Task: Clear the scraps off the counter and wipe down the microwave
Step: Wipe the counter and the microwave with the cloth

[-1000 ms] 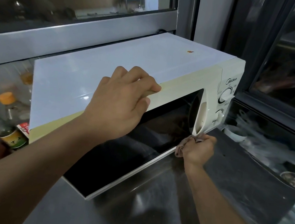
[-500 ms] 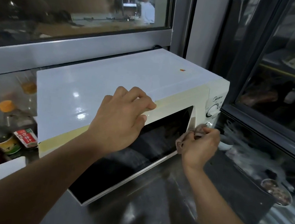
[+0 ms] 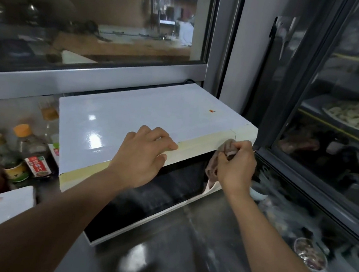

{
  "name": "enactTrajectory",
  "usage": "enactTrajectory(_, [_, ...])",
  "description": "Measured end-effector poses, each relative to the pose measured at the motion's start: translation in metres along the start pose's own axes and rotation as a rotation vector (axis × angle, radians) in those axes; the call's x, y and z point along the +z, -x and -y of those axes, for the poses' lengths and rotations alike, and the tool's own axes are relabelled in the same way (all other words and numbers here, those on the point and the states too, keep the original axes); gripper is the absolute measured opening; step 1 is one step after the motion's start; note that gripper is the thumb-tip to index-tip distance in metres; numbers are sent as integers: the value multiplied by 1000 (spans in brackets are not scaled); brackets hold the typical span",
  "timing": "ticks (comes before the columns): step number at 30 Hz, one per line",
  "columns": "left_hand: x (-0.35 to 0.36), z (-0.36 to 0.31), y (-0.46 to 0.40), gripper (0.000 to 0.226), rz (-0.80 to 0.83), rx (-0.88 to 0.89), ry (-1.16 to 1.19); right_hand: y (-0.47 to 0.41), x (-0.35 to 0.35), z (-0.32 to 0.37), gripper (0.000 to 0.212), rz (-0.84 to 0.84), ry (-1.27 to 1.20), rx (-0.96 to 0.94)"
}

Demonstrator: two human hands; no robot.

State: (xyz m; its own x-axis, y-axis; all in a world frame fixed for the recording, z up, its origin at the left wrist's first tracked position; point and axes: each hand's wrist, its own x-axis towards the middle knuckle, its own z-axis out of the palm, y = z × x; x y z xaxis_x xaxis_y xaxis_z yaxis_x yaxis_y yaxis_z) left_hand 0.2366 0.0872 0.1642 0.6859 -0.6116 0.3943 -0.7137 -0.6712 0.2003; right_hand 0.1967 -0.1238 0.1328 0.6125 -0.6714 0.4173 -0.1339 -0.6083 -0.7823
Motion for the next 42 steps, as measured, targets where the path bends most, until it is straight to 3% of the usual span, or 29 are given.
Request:
enactTrajectory(9, [-10,-10,3,38,93,-70,-35,3,-47,18,32,210,-16,-153])
enactTrajectory(18, [-68,-16,49,48,19,-194,-159,25,-59,61,36,313,-59,-267])
enactTrajectory(27, [-137,26,127,54,56,-291,-175,84,-62,127,37,372,-80,-370])
enactTrajectory(42, [-222,142,249,50,227,-169,-185,234,-43,225,17,331,-124,-290])
